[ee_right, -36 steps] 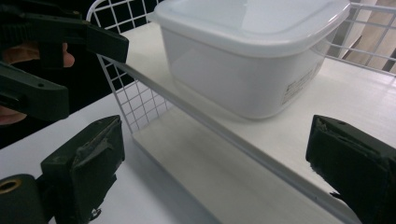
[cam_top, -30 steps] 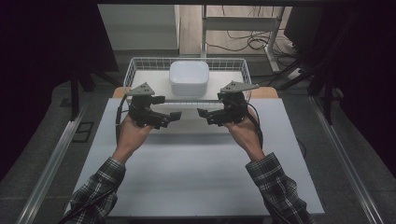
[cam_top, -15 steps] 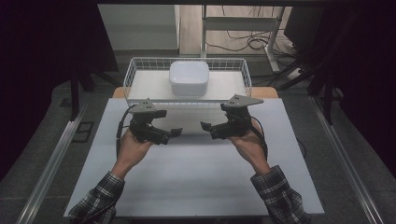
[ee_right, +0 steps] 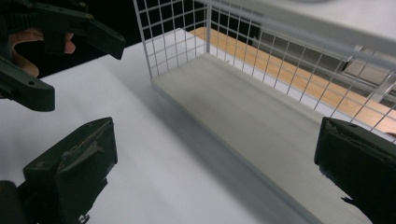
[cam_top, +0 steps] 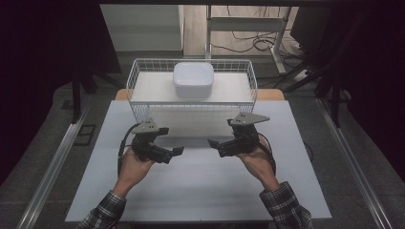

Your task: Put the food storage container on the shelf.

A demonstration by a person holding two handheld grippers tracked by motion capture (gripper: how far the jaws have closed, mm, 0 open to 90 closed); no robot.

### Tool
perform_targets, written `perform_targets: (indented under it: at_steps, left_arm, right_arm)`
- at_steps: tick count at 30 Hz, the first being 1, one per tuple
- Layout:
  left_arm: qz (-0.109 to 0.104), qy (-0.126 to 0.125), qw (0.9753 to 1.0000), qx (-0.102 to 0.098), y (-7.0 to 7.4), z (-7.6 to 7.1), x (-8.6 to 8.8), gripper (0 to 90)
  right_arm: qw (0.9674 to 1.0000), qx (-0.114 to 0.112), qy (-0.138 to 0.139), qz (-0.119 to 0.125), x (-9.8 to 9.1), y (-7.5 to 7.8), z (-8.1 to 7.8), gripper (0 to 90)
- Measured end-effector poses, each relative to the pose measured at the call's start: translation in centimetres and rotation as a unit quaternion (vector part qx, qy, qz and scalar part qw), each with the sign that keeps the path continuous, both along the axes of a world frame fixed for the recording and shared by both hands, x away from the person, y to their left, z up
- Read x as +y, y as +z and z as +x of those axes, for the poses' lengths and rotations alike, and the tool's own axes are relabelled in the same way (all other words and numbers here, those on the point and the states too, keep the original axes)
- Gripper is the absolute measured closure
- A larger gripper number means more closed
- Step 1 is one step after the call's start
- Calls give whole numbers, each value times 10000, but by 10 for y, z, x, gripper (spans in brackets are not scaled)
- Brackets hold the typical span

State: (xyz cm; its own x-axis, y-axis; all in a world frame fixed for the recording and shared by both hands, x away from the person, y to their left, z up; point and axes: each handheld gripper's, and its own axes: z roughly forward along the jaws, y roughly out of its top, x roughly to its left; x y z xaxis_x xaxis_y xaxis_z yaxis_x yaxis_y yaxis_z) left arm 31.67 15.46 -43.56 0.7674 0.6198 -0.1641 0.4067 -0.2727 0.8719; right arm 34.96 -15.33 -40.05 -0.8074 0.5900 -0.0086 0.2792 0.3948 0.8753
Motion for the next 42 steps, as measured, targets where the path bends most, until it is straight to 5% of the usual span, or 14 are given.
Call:
perform_targets:
  at_steps: [5,22,42]
  left_arm:
    - [-110,22,9999,46,-13,-5,0,38]
    - [4,-43,9997,235,-39,-19,-6,41]
    - [169,217,9991,309,-58,-49,18,42]
  right_arm:
    - [10000,-34,-23,-83,-4,-9,-5,0]
    - [9997,89,-45,-202,-6,-41,-19,0]
    - [9995,68,-190,-245,-30,-53,-44,0]
